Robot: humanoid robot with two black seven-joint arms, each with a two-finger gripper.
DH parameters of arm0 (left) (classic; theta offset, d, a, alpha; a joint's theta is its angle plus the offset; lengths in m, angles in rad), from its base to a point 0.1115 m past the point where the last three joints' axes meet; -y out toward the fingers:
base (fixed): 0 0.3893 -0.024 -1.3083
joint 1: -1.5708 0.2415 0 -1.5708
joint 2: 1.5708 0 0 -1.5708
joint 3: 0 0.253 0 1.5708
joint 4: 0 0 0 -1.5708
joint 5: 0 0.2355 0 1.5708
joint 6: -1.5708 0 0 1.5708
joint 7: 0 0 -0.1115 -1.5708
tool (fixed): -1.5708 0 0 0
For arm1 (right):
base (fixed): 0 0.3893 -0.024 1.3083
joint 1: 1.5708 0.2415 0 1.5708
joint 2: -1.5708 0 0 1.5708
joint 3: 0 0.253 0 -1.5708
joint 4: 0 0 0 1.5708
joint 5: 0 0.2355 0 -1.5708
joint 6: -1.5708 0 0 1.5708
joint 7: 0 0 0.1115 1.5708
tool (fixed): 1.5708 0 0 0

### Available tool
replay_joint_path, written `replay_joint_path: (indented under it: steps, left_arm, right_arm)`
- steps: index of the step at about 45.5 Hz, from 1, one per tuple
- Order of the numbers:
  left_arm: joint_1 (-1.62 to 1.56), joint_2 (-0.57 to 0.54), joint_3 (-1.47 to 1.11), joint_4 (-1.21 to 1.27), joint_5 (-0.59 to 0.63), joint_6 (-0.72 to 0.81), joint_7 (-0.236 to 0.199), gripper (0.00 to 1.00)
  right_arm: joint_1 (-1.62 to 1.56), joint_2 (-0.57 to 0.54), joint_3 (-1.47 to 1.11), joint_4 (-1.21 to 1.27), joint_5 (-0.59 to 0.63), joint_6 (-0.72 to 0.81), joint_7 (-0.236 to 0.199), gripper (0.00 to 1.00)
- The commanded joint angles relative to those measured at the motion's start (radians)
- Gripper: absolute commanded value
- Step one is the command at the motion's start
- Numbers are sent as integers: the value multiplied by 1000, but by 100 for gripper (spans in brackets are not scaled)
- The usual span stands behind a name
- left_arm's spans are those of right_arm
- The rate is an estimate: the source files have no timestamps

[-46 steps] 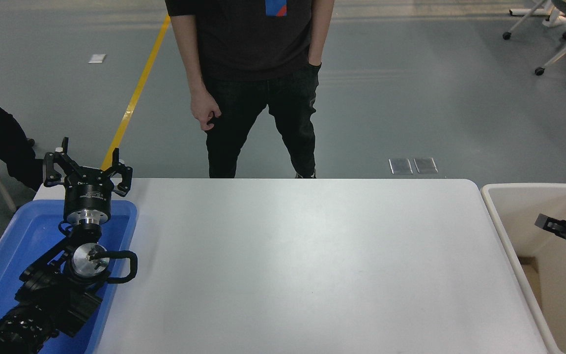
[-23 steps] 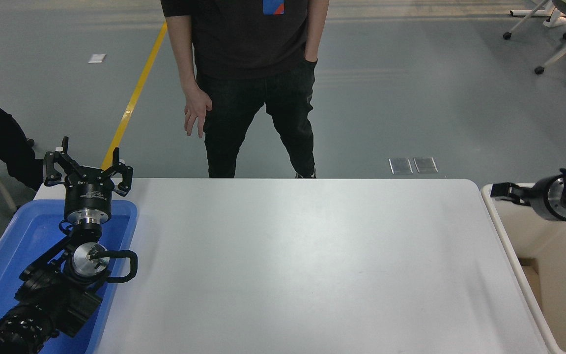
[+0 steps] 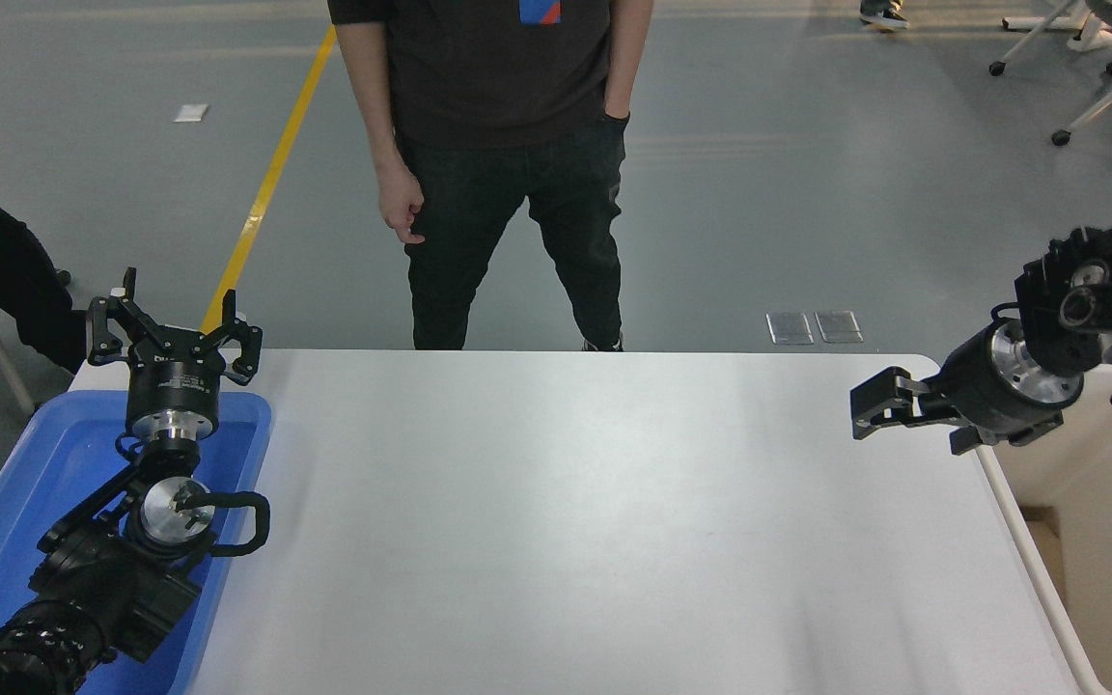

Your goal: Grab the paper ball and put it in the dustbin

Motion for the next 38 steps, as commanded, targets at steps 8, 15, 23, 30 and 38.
replay_joint_path:
  steps: [8,15,23,30,38]
  left_arm:
    - [1,2,0,0,1,0,0,99]
    - [1,2,-2,0,1,0,0,99]
    - [1,2,-2,0,3,0,0,99]
    - [1,2,-2,0,3,2,0,99]
    - [1,2,-2,0,1,2,-2,99]
  right_arm:
    - [250,93,-125,169,102,81,-1,100]
    - [319,124,-170,221,114,96,-1,100]
    - [398,121,-200,255,148,105,1,100]
    - [441,126,-208,269,174,110,1,100]
    - [464,156,-216,269,220,110,3,100]
